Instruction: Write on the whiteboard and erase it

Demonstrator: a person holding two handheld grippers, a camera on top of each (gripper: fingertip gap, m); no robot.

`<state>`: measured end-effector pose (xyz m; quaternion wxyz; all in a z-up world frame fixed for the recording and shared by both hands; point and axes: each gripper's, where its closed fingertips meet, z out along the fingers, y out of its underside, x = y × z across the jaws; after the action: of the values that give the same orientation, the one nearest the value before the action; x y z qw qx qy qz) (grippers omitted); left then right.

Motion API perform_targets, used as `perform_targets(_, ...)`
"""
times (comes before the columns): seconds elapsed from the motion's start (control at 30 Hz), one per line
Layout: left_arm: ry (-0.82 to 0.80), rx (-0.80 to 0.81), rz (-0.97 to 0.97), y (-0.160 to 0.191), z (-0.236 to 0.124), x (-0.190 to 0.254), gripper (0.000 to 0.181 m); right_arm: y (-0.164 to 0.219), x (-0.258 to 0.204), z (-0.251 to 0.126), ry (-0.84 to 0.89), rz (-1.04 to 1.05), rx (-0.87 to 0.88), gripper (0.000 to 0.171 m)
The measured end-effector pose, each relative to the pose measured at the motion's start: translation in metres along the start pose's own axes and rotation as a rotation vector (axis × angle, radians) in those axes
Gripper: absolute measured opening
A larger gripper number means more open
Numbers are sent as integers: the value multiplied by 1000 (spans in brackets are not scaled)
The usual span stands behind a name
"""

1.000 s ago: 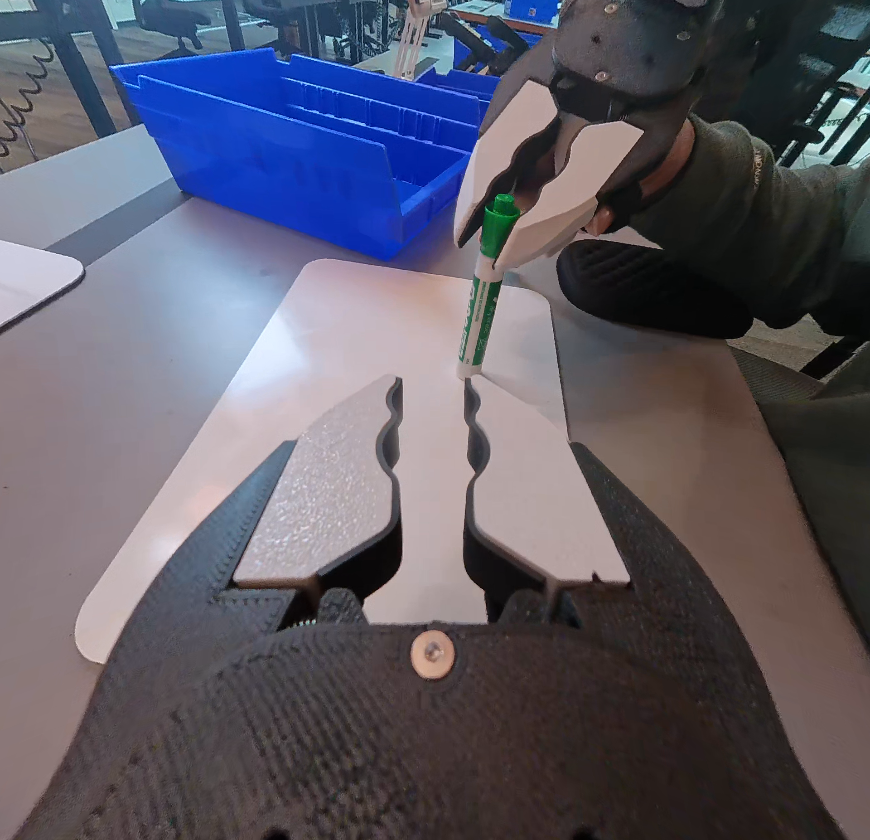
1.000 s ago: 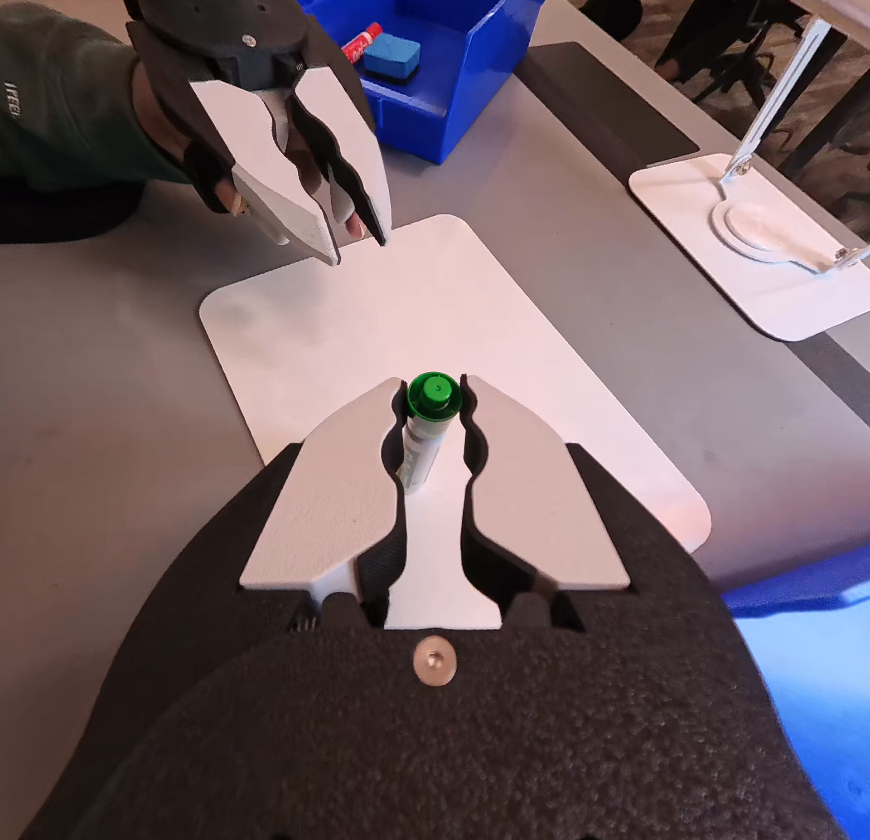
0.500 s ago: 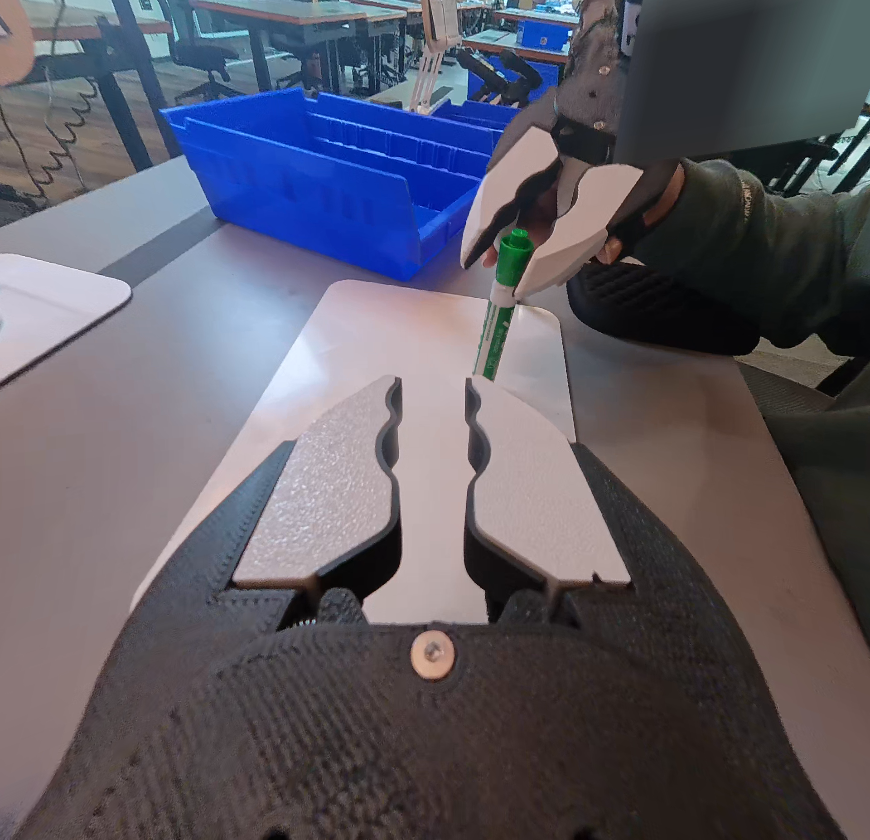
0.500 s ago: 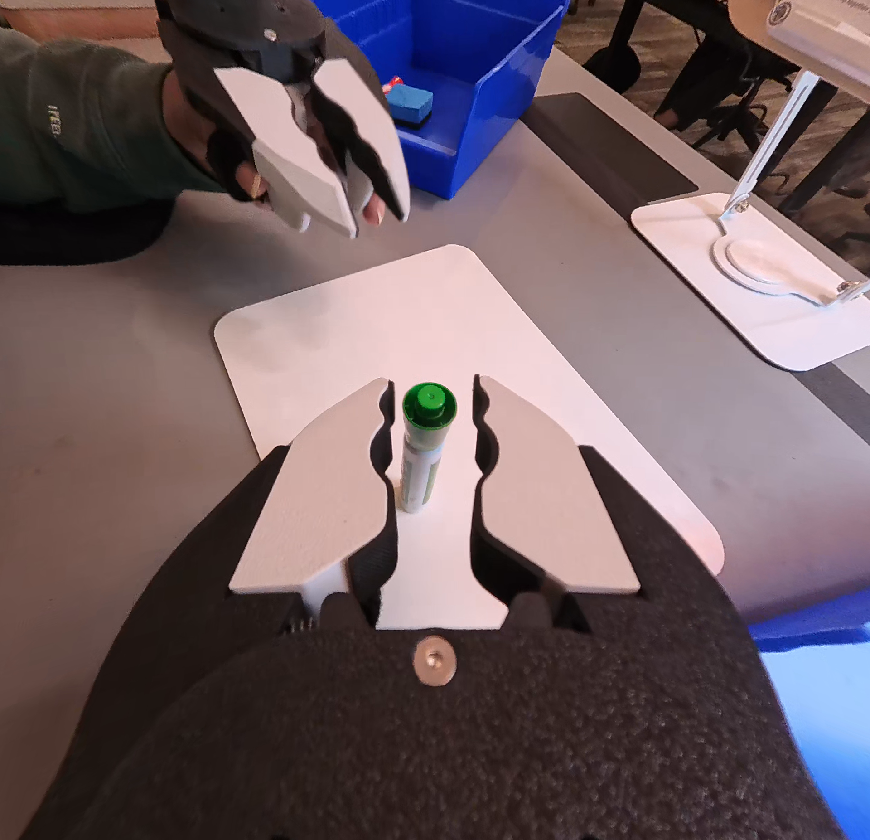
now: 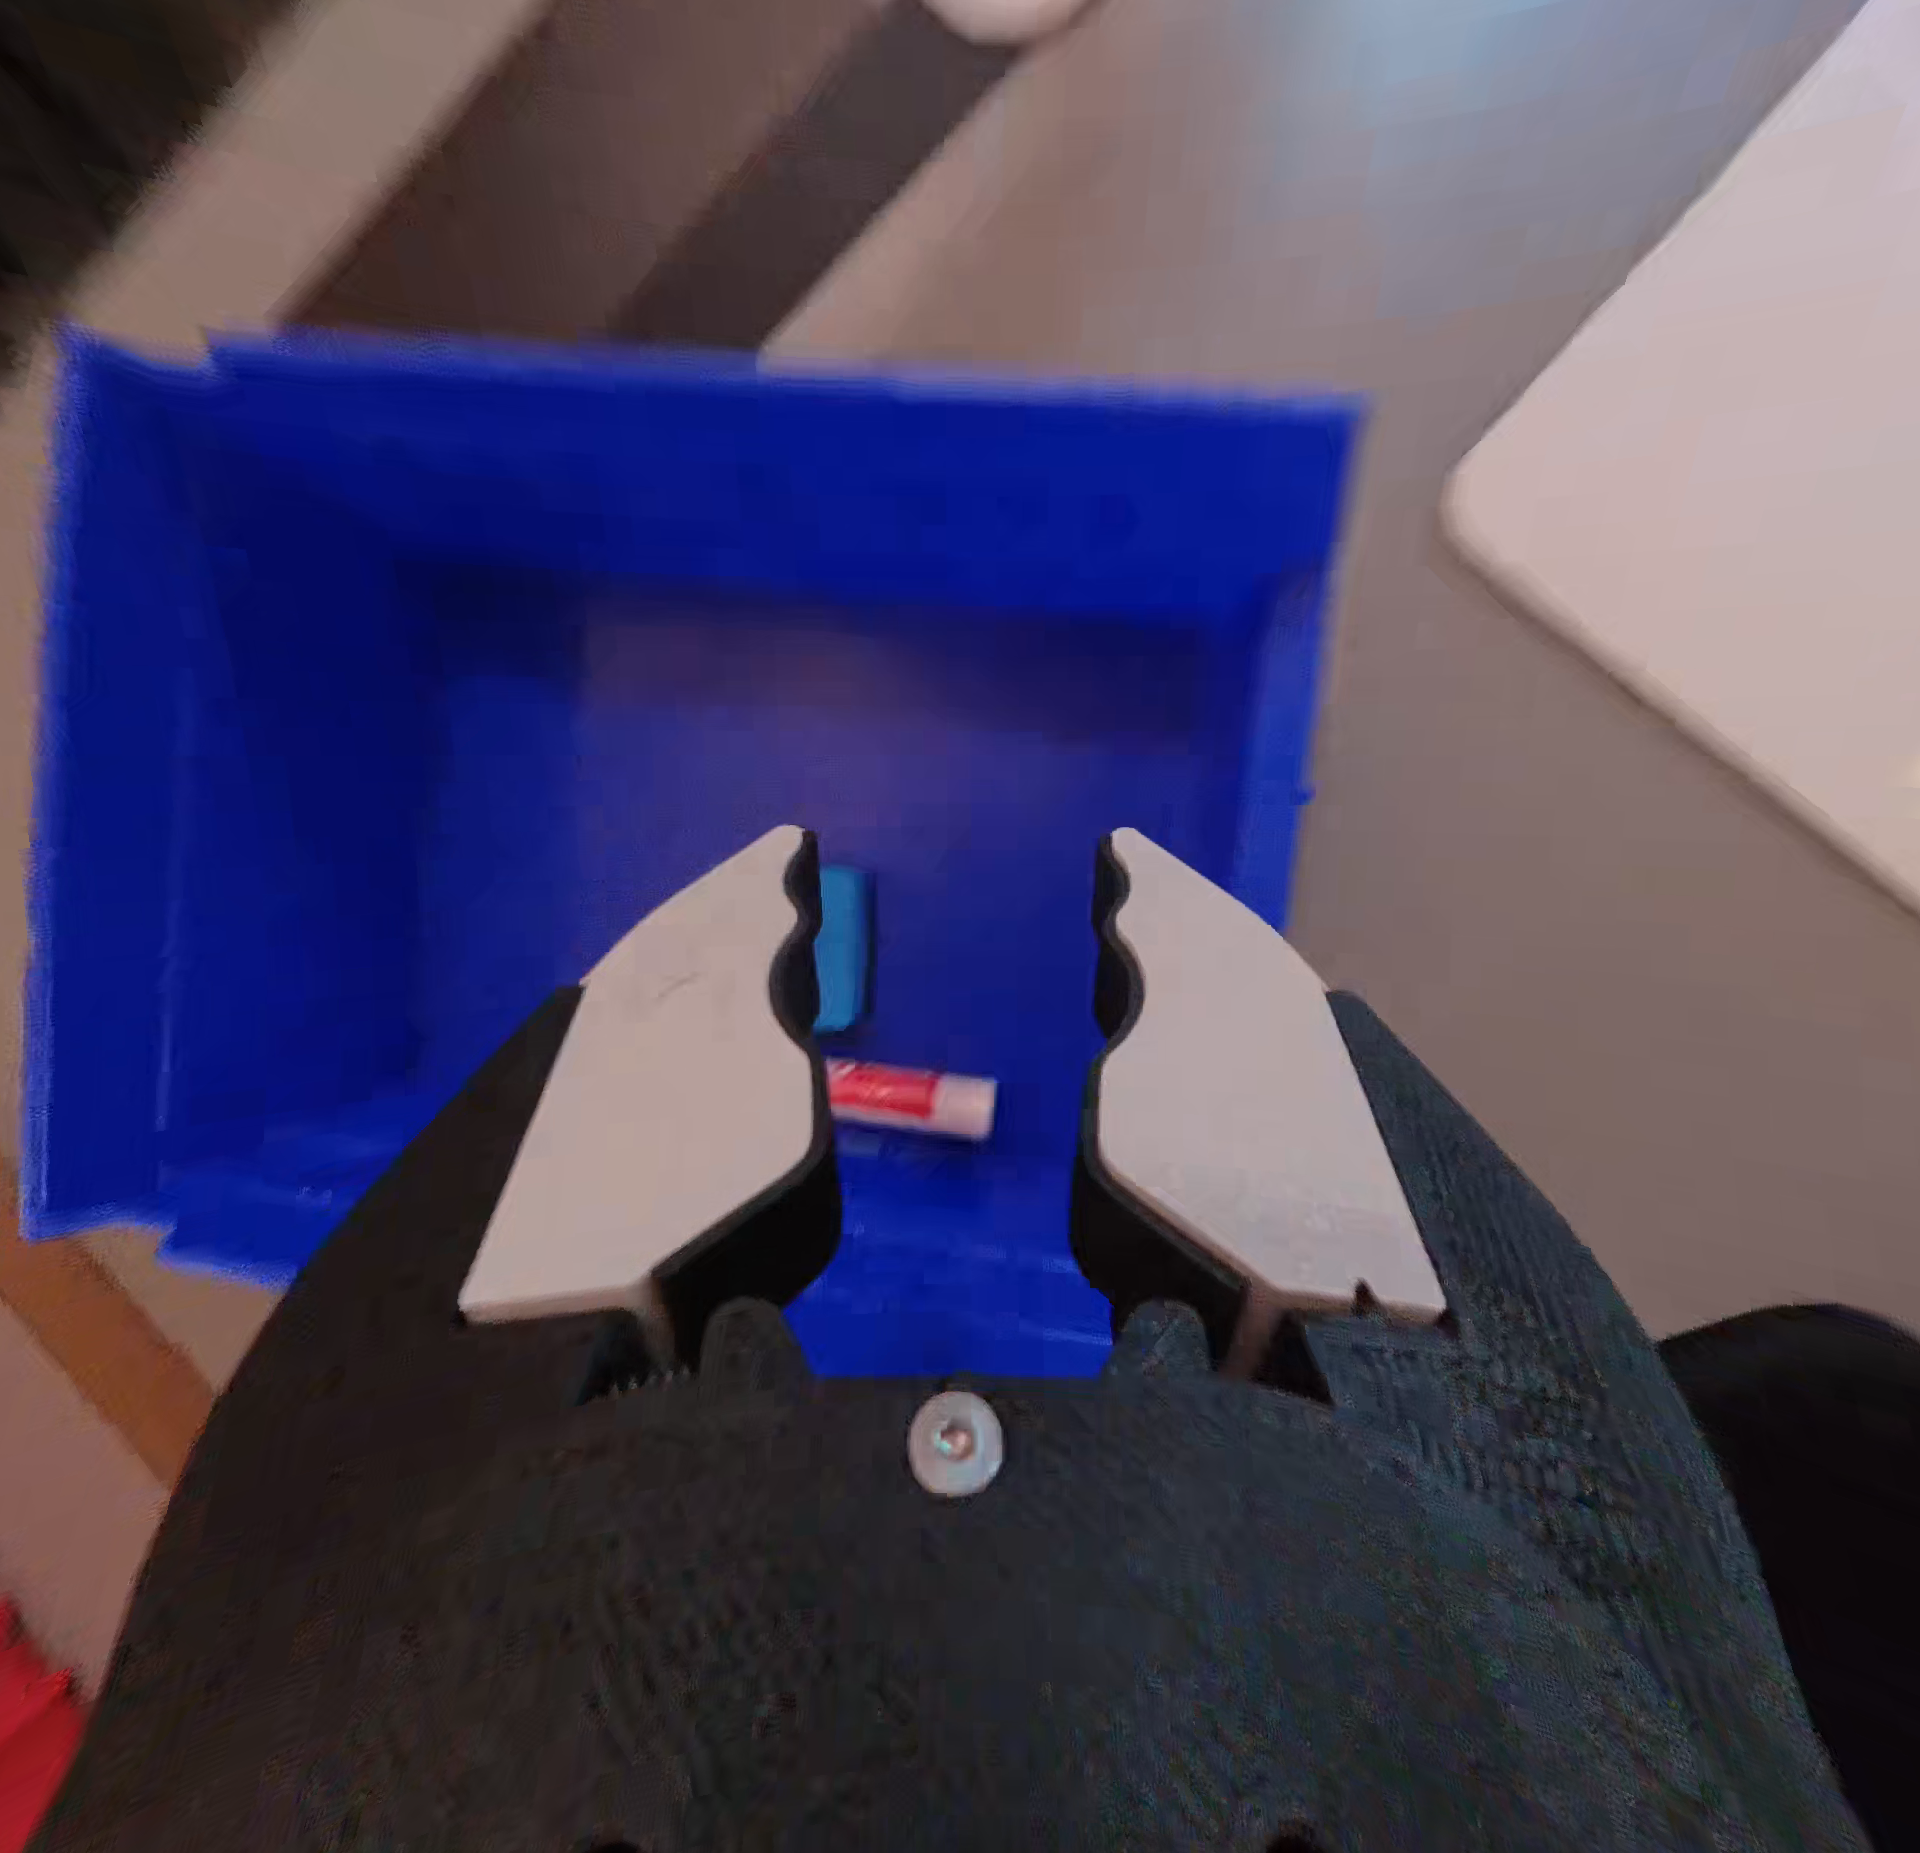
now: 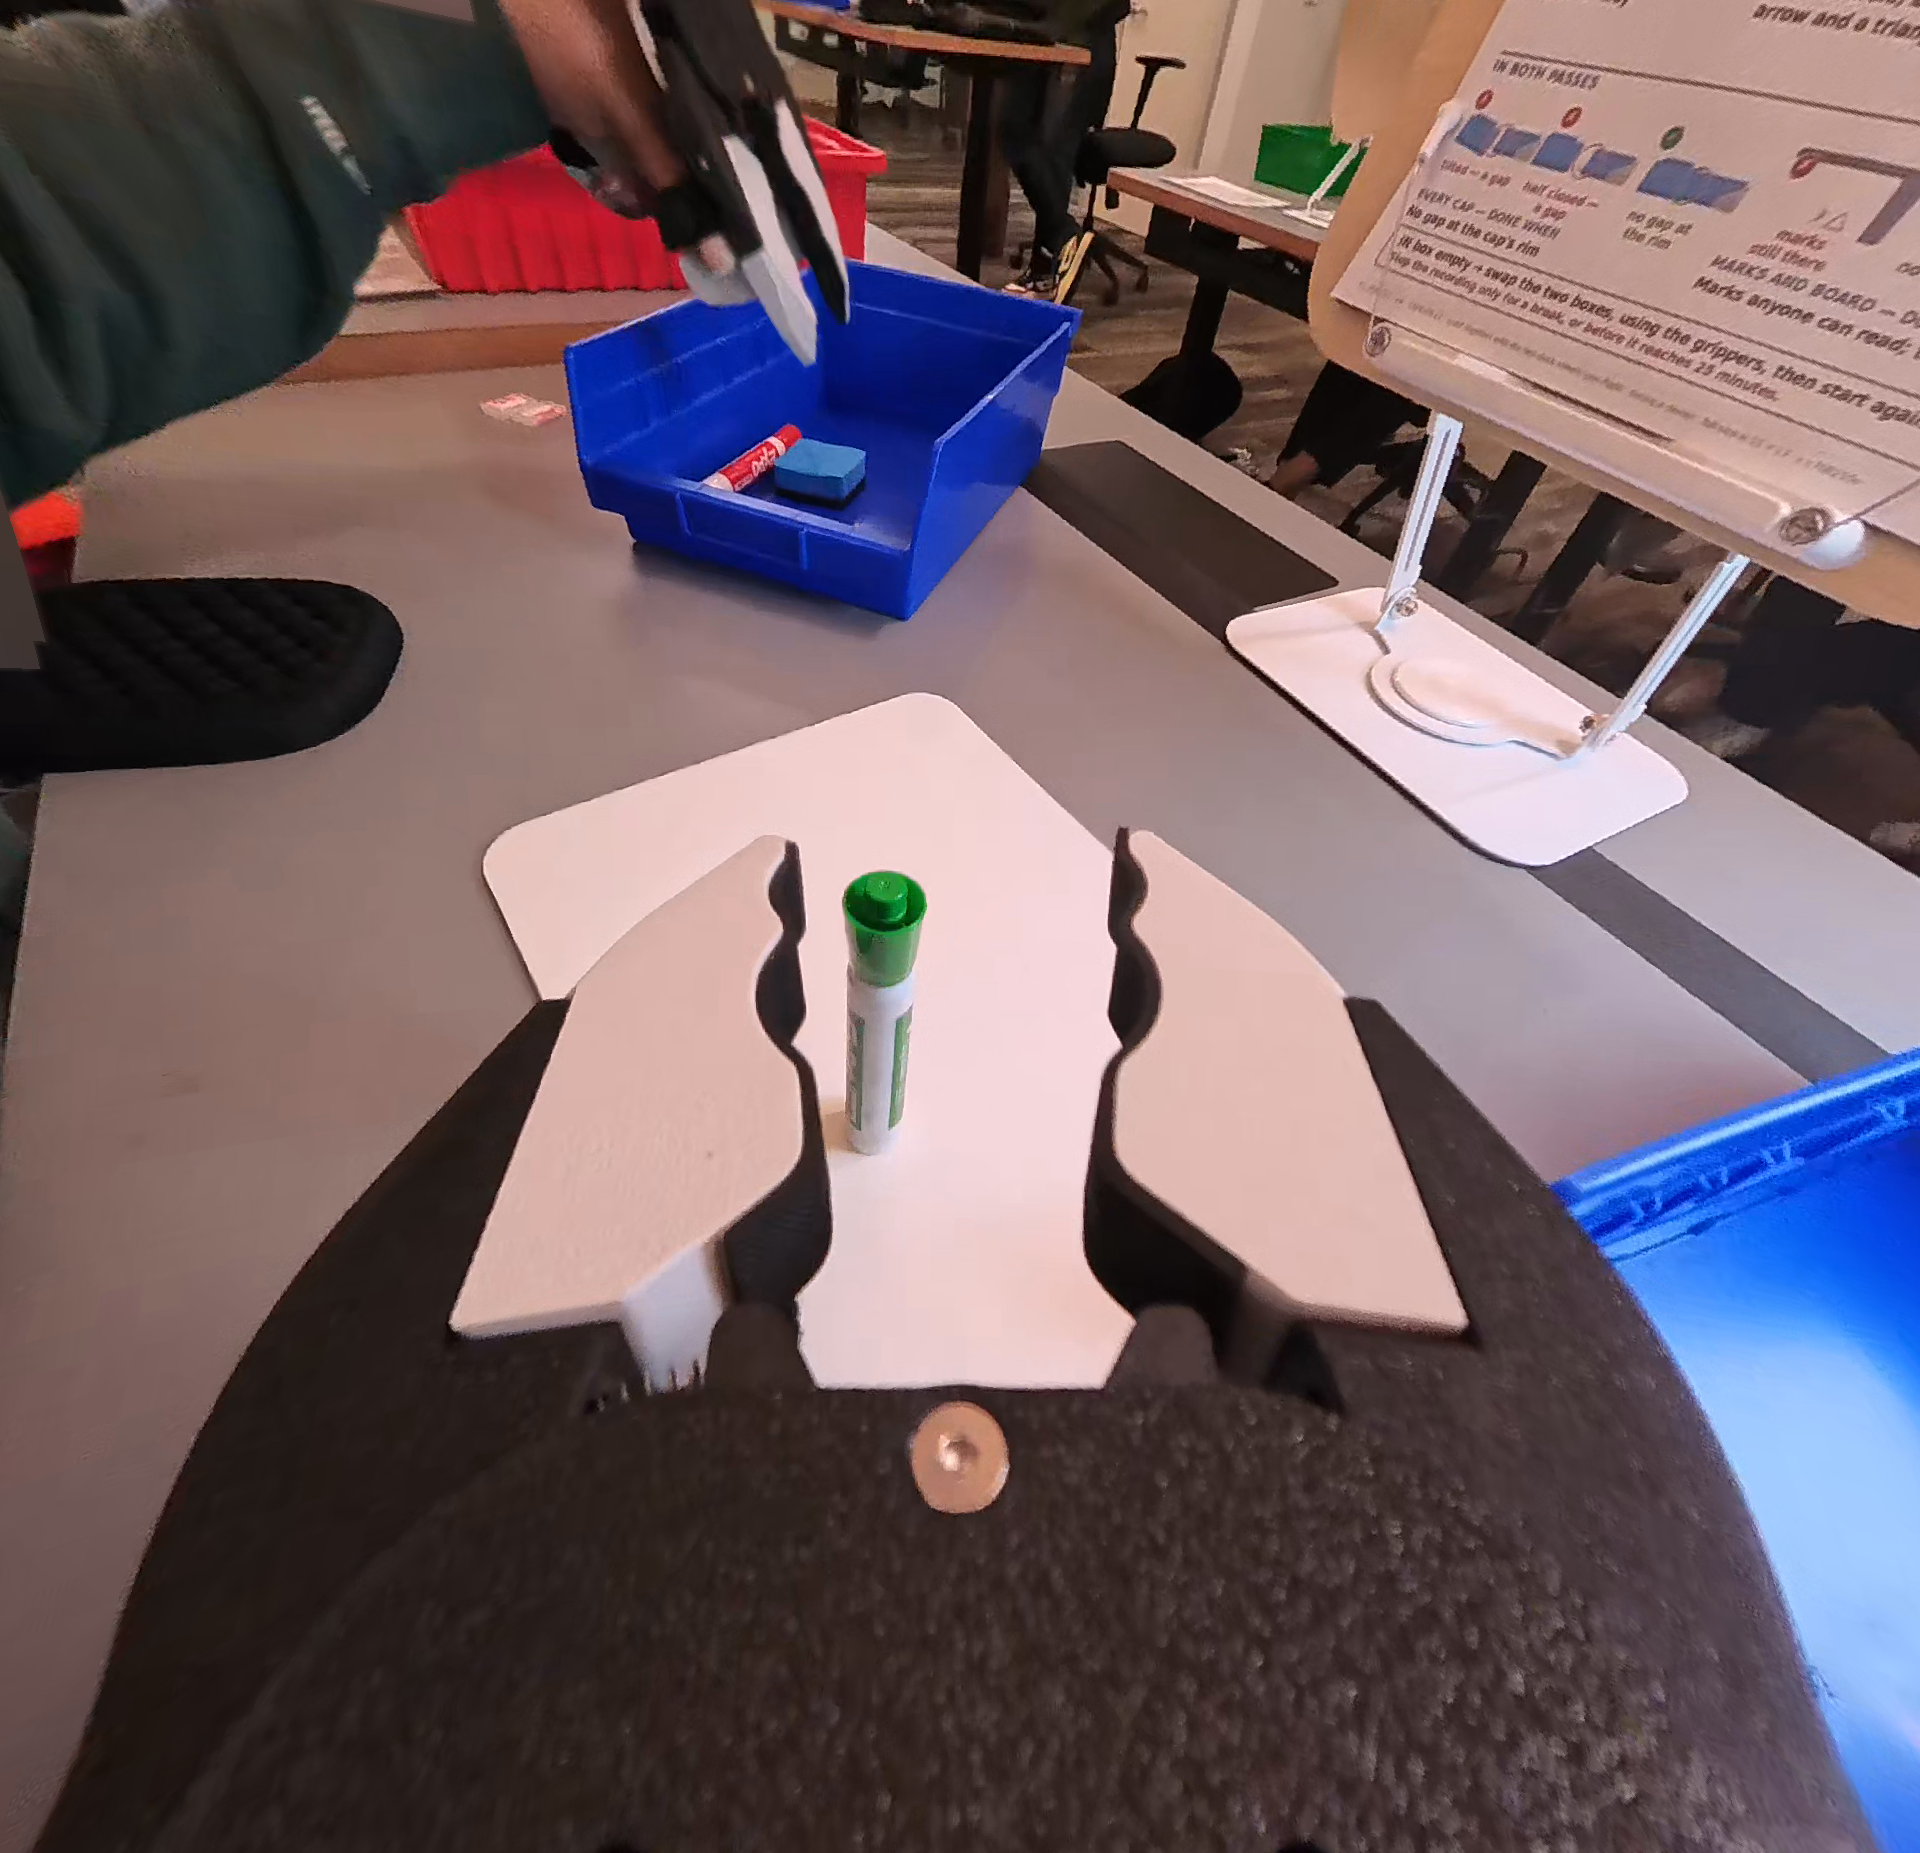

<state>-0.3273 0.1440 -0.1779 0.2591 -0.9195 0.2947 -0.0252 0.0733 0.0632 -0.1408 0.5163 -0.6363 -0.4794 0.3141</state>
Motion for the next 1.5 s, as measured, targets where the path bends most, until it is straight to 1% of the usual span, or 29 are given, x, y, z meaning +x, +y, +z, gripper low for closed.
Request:
perform_targets(0.07, 23, -132, -46, 25, 22, -21, 52, 3, -1, -2, 4, -3, -10, 57)
perform_targets(0.17, 63, -330, -81, 60, 45, -36, 67, 8, -1, -5, 19, -19, -28, 56)
perform_targets(0.3, 58, -505, -43, 87, 64, -44, 72, 12, 0, -7, 27, -3, -30, 55)
perform_targets(0.37, 30, -578, 2, 97, 72, -48, 67, 14, 1, -6, 26, 6, -26, 54)
perform_targets(0.4, -2, -610, 33, 101, 73, -51, 55, 14, 1, -6, 26, 9, -25, 54)
perform_targets(0.43, -17, -616, 60, 100, 73, -52, 52, 14, 1, -6, 27, 9, -24, 54)
perform_targets(0.53, -75, -528, 106, 78, 66, -46, 51, 14, 0, -6, 34, 2, -17, 53)
perform_targets(0.63, -148, -354, 199, 42, 44, -26, 51, 13, 2, -6, 46, -3, 2, 52)
perform_targets(0.77, -183, -102, 338, -6, 17, 32, 50, 8, 1, -4, 51, -18, 31, 52)
perform_targets(0.87, -154, 13, 455, -31, 11, 88, 51, 4, -3, -2, 47, -35, 42, 52)
perform_targets(0.93, -106, 63, 510, -45, 14, 123, 50, 1, -5, -1, 50, -50, 49, 51)
perform_targets(1.0, -41, 80, 541, -56, 25, 154, 50, -1, -6, -2, 58, -64, 63, 51)
perform_targets(1.13, 55, 71, 557, -75, 60, 189, 50, -3, -3, -8, 85, -63, 79, 50)
perform_targets(1.2, 125, 101, 550, -84, 76, 207, 51, -3, 0, -12, 98, -55, 87, 50)
perform_targets(1.27, 211, 159, 528, -93, 83, 227, 52, -2, 4, -15, 108, -44, 93, 50)
perform_targets(1.3, 241, 199, 516, -97, 84, 235, 59, -1, 6, -16, 113, -39, 92, 50)
perform_targets(1.33, 261, 214, 507, -97, 85, 240, 63, 0, 8, -17, 117, -34, 90, 50)
perform_targets(1.5, 289, 224, 475, -78, 82, 242, 63, 12, 28, -12, 120, -8, 35, 50)
